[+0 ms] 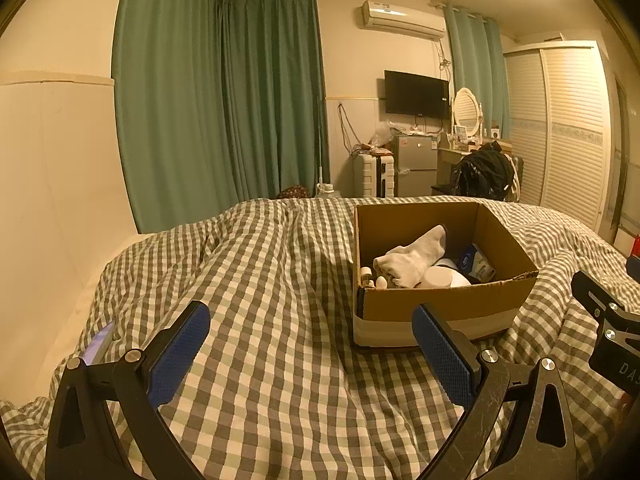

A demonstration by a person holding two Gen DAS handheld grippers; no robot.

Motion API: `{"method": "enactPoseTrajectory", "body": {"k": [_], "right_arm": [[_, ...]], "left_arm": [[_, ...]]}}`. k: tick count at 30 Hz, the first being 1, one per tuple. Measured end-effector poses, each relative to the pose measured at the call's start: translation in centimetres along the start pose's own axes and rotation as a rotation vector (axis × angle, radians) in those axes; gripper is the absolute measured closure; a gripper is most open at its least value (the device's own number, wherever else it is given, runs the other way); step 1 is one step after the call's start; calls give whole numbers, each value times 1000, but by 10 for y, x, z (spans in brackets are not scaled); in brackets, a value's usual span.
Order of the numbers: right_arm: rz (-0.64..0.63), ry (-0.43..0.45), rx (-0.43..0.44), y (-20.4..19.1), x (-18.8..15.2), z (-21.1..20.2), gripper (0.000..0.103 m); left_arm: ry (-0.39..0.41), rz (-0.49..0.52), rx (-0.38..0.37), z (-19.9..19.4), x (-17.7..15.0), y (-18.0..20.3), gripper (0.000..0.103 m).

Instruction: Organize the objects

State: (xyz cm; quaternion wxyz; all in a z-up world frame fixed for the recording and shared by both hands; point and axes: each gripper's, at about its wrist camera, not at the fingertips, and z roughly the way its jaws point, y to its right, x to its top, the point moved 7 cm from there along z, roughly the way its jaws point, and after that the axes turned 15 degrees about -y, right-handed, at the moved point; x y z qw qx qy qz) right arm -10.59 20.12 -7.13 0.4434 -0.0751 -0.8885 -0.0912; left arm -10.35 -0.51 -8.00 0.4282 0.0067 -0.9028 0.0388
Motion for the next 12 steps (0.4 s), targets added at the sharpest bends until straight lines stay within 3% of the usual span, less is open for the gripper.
{"method": "enactPoseTrajectory", "body": {"k": [12], "right_arm": [[0,-2,1,1,-1,0,0]], "left_arm": [[-1,7,-1,0,0,0,0]]}}
